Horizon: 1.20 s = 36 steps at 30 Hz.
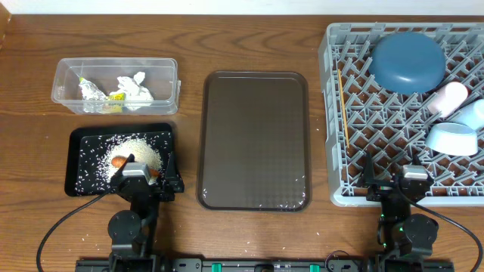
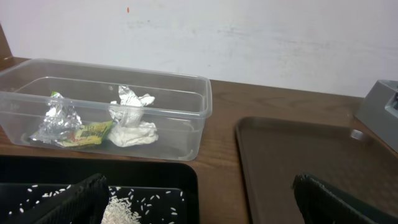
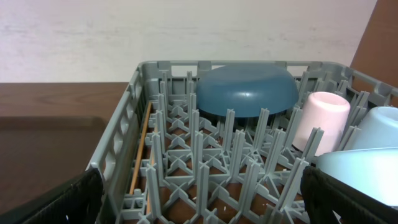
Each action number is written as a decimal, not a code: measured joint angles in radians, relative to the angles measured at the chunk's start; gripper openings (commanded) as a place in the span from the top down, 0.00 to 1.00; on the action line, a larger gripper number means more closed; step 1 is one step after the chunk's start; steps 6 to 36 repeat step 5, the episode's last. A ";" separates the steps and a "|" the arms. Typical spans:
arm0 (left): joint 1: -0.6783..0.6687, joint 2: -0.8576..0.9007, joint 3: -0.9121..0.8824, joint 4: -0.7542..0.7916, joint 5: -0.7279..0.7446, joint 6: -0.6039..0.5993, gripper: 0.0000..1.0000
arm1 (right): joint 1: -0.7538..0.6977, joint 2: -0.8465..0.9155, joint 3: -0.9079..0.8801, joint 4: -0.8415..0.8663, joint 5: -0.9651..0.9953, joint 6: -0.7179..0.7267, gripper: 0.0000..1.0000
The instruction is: Sort waste into correct bins and load items into the dishwasher rack
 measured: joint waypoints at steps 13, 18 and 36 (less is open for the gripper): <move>0.000 0.000 0.000 0.000 0.000 0.000 0.03 | 0.000 0.000 0.000 0.000 0.000 0.000 0.01; 0.000 0.000 0.000 0.000 0.000 0.000 0.03 | 0.000 0.000 0.000 0.000 0.000 0.000 0.01; 0.000 0.000 0.000 0.000 0.000 0.000 0.03 | 0.000 0.000 0.000 0.000 0.000 0.000 0.01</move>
